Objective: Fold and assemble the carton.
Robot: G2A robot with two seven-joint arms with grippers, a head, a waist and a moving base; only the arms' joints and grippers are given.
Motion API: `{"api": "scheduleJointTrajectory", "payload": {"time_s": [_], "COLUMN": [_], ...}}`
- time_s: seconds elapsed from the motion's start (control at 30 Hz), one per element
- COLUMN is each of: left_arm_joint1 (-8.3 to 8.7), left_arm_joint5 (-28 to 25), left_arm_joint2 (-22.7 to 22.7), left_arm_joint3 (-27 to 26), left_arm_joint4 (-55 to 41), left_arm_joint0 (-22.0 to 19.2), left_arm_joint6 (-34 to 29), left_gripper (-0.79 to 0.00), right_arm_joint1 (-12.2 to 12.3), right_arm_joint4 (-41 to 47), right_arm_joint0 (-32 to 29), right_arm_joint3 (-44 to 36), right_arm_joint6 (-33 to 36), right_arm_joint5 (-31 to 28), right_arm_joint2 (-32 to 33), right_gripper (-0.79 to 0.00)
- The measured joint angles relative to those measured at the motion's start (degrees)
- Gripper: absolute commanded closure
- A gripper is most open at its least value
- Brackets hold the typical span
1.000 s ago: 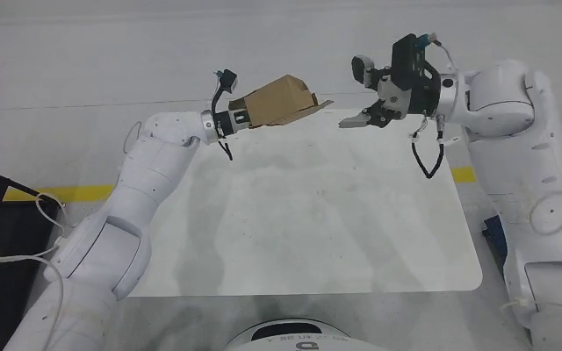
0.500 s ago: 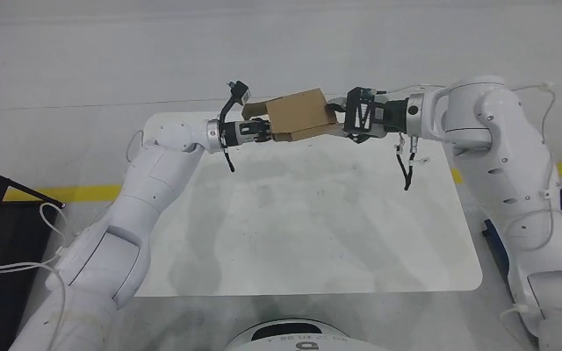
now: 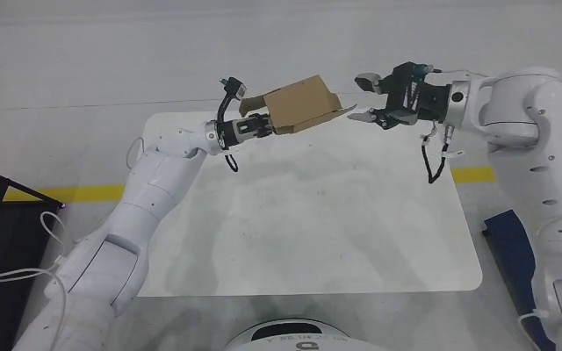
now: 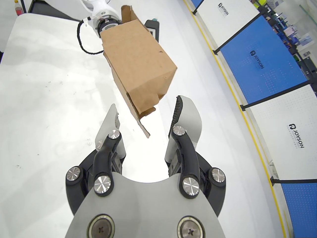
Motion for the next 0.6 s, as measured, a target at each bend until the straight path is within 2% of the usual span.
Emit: {"api": "scheduleJointTrajectory", "payload": {"time_s": [0.17, 0.27, 0.4, 0.6], "left_arm_joint1": [0.89, 1.24, 1.23, 0.85], "left_arm_joint5": [-2.1, -2.2, -1.5, -1.0], "left_arm_joint2": [-0.7, -0.6, 0.4, 2.2], "left_arm_joint3": [-7.1, -9.6, -10.3, -9.6], "left_arm_joint4": [-5.7, -8.0, -9.7, -9.8], "left_arm_joint0": [2.7, 3.5, 3.5, 2.7], "left_arm_joint6": [2.1, 2.2, 1.5, 1.0], "left_gripper": [0.000, 0.000, 0.000, 0.000], "right_arm_joint1": [2.5, 4.0, 5.9, 7.7], "right_arm_joint4": [4.2, 6.8, 8.6, 8.6], "right_arm_joint0": [-1.2, -1.2, -0.6, 0.4], "right_arm_joint3": [-3.1, -6.6, -9.9, -13.2], "right_arm_joint6": [0.1, 0.5, 2.1, 2.7], "right_arm_joint5": [0.0, 0.0, 0.0, 0.0], "right_arm_joint2": [2.9, 3.1, 2.6, 1.5], "right_gripper": [-0.517, -0.477, -0.391, -0.339]}}
